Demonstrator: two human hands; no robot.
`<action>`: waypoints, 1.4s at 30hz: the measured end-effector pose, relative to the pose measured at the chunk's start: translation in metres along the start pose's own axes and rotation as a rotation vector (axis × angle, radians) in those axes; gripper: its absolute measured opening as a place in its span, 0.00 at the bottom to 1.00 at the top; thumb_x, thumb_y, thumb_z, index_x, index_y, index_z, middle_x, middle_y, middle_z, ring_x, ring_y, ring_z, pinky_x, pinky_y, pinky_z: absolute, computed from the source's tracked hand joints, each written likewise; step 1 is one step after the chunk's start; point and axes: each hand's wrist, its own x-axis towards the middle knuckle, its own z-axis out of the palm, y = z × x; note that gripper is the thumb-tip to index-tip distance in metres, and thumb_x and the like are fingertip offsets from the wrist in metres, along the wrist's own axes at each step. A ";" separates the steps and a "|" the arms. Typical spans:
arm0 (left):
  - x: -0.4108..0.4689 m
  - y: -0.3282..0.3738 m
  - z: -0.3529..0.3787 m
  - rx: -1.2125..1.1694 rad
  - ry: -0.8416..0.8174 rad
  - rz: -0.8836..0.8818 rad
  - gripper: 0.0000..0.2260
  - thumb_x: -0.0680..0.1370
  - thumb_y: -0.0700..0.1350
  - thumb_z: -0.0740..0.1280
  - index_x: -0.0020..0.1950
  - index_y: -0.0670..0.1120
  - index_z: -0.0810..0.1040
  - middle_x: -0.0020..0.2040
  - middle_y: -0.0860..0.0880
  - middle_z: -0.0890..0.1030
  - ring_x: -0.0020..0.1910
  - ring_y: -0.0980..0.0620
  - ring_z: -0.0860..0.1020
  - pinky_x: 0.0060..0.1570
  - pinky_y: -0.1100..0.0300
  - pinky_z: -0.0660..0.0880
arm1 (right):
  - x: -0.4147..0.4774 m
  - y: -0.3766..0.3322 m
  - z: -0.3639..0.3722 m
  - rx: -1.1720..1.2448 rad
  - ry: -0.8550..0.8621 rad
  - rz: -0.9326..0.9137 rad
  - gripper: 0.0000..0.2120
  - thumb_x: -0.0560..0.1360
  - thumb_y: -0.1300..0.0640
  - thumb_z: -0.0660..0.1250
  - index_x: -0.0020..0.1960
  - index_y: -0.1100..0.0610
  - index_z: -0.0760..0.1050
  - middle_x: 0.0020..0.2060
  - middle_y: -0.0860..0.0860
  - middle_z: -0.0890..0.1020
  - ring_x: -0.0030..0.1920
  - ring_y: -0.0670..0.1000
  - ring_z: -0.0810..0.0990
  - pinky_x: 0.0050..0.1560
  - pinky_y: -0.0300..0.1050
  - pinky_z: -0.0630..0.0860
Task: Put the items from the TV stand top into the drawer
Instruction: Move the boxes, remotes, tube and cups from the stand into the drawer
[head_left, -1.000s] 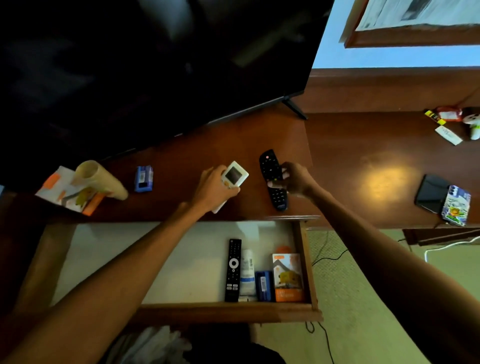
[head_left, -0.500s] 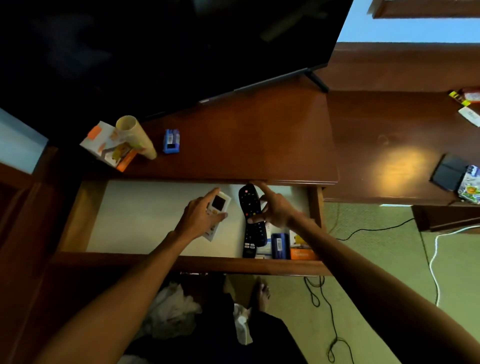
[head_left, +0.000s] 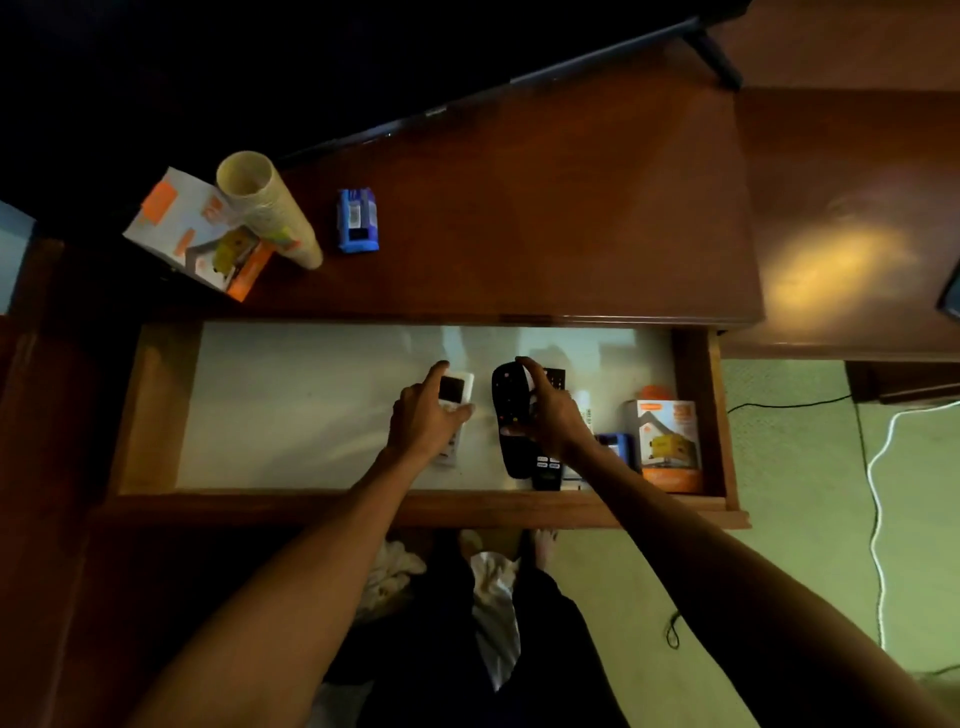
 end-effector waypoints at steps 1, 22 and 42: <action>0.002 -0.002 0.002 0.011 -0.002 -0.023 0.33 0.71 0.57 0.72 0.73 0.55 0.63 0.60 0.44 0.80 0.55 0.44 0.80 0.51 0.49 0.80 | 0.003 0.000 0.003 -0.027 -0.004 -0.001 0.50 0.65 0.61 0.79 0.77 0.50 0.53 0.54 0.62 0.82 0.50 0.60 0.82 0.48 0.53 0.80; 0.014 -0.013 0.010 -0.071 -0.168 -0.020 0.34 0.72 0.42 0.74 0.75 0.49 0.63 0.61 0.44 0.81 0.59 0.46 0.79 0.59 0.46 0.77 | 0.038 -0.001 -0.006 -0.701 -0.166 -0.101 0.49 0.62 0.40 0.78 0.75 0.51 0.57 0.68 0.62 0.64 0.67 0.63 0.66 0.67 0.57 0.67; -0.013 0.008 0.031 -0.145 -0.190 0.004 0.37 0.70 0.38 0.76 0.76 0.47 0.64 0.62 0.43 0.81 0.58 0.48 0.80 0.61 0.53 0.76 | 0.015 0.041 -0.020 -0.645 -0.076 -0.199 0.45 0.63 0.37 0.75 0.74 0.50 0.61 0.67 0.59 0.65 0.66 0.60 0.65 0.64 0.55 0.67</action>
